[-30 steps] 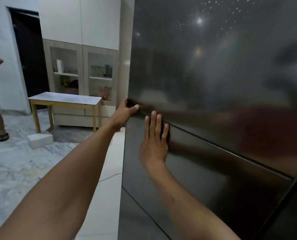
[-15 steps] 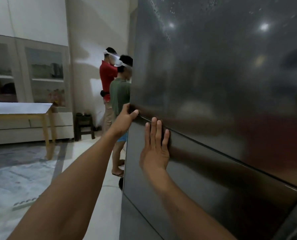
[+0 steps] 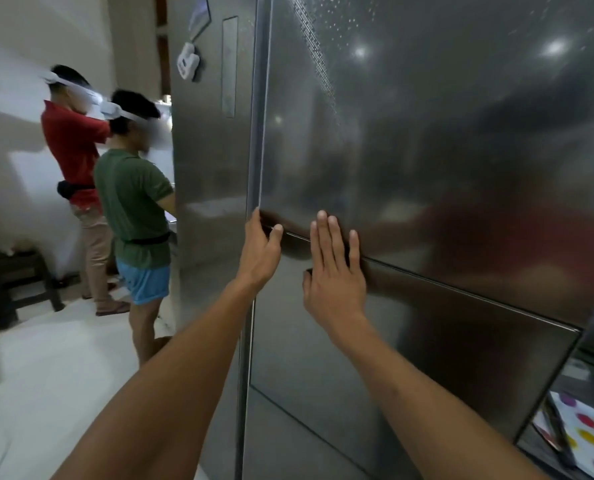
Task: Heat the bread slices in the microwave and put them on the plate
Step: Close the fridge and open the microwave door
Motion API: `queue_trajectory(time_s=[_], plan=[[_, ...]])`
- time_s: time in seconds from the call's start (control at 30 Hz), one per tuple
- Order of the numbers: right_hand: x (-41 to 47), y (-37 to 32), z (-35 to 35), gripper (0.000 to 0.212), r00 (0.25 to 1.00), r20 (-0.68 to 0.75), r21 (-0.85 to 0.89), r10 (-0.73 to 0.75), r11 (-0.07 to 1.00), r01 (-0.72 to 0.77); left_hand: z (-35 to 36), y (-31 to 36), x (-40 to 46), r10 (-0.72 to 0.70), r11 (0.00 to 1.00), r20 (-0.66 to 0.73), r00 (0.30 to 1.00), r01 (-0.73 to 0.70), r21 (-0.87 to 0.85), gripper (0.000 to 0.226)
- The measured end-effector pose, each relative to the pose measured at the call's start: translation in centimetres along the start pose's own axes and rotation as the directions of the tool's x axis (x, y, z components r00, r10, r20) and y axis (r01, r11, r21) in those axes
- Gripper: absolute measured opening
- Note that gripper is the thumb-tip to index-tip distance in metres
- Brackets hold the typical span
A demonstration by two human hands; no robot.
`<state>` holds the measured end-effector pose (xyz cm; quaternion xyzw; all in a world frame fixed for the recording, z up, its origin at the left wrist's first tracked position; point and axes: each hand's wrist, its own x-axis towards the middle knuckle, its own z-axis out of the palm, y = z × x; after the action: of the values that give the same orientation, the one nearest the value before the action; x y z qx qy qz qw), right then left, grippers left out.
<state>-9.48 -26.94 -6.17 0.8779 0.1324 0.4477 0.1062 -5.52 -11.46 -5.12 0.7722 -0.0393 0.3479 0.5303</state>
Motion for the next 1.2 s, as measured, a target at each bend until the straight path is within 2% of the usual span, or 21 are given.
queue_trajectory(time_s=[0.1,0.27,0.37,0.63,0.87,1.07,1.2], plan=[[0.3,0.8,0.4,0.089,1.0,0.026,-0.033,-0.015,0.999,0.016,0.7,-1.1,0.3,0.044,0.994,0.048,0.998,-0.048,0.095,0.069],[0.3,0.7,1.1,0.087,0.998,0.06,-0.094,0.025,0.995,-0.019,2.5,-4.3,-0.9,0.214,0.923,0.18,0.96,-0.259,0.286,0.068],[0.5,1.0,1.6,0.087,0.997,0.072,-0.107,0.029,0.994,-0.021,2.9,-5.4,-0.8,0.26,0.905,0.248,0.933,-0.325,0.275,0.064],[0.5,0.6,2.7,0.083,0.995,0.082,-0.109,0.059,0.993,-0.049,2.9,-6.6,-0.1,0.269,0.916,0.262,0.927,-0.33,0.229,0.064],[0.4,0.7,2.4,0.087,0.993,0.103,-0.114,0.062,0.992,-0.05,2.4,-6.0,0.0,0.255,0.909,0.273,0.928,-0.326,0.26,0.066],[-0.8,2.2,1.2,0.085,0.982,0.188,-0.064,-0.033,0.997,0.046,2.6,-5.1,-0.7,0.141,0.913,0.306,0.941,-0.243,0.327,0.073],[-4.0,4.0,0.2,0.082,0.972,0.232,-0.032,-0.044,0.998,0.053,3.5,-4.0,-3.4,0.079,0.894,0.354,0.932,-0.223,0.388,0.074]])
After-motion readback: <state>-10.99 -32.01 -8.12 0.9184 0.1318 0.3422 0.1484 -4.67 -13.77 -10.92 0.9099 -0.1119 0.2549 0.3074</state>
